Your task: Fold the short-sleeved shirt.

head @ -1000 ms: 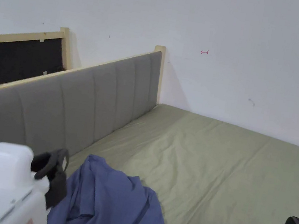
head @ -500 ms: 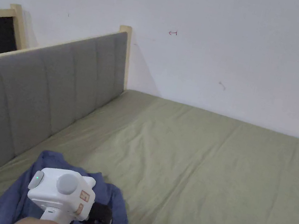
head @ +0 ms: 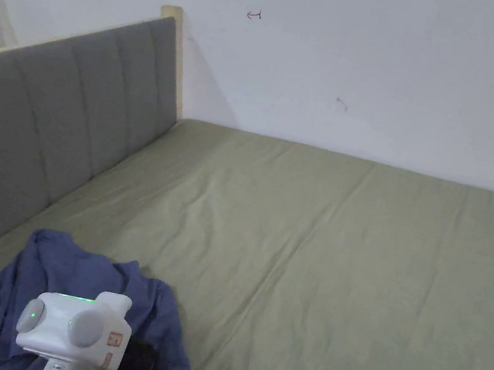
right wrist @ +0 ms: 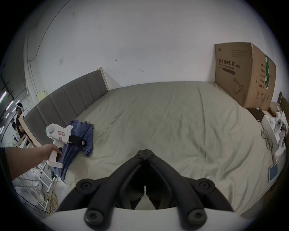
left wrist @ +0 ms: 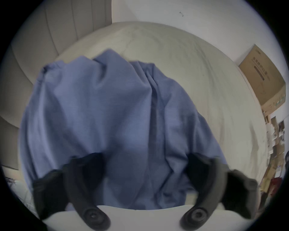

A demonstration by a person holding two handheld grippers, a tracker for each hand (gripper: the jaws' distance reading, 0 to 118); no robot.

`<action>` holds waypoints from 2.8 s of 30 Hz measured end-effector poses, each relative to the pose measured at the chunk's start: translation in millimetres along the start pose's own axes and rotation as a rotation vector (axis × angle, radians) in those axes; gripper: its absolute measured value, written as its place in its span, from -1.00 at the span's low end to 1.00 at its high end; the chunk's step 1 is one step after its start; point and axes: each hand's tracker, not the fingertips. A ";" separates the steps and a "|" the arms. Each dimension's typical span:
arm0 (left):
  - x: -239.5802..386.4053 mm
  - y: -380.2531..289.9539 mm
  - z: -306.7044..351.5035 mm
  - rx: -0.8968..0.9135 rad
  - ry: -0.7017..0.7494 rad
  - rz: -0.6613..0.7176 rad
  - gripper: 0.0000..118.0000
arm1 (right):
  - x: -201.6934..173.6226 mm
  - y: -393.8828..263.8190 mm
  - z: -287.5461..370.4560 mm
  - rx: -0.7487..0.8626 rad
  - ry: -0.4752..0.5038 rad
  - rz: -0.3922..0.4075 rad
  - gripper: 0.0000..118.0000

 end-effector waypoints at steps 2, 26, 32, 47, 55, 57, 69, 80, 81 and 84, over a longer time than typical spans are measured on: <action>-7.8 -5.3 23.8 0.067 -0.045 0.022 -0.69 | 0.9 1.0 7.1 0.004 0.013 -0.003 -1.00; 171.0 88.0 501.2 0.896 -0.434 -0.296 -0.90 | 37.3 25.1 137.2 0.269 -0.032 -0.050 -1.00; 282.3 93.7 465.2 0.768 -0.659 -0.413 -0.90 | 69.7 19.3 160.1 0.292 -0.111 -0.100 -1.00; 376.3 2.8 45.2 -0.318 -0.542 -0.036 -0.87 | 133.4 -24.2 145.3 0.169 -0.210 -0.258 -1.00; 335.1 16.8 56.5 -0.343 -0.575 0.074 0.62 | 122.9 -29.2 124.0 0.118 -0.172 -0.275 -1.00; 316.0 28.6 85.4 -0.276 -0.602 0.074 0.62 | 116.8 -25.8 122.6 0.122 -0.158 -0.267 -1.00; 178.3 -91.8 312.2 0.965 -0.336 0.017 0.02 | 60.4 5.7 157.1 0.409 -0.139 -0.074 -1.00; 177.0 -190.1 308.6 1.141 -0.073 -0.098 -1.00 | 31.8 -24.8 183.7 0.643 -0.278 -0.038 -1.00; 177.8 -190.5 309.3 1.138 -0.063 -0.112 -1.00 | 32.9 -24.1 183.7 0.641 -0.282 -0.041 -1.00; 180.9 -186.4 311.5 1.134 -0.071 -0.124 -1.00 | 39.9 -21.2 182.6 0.629 -0.290 -0.054 -1.00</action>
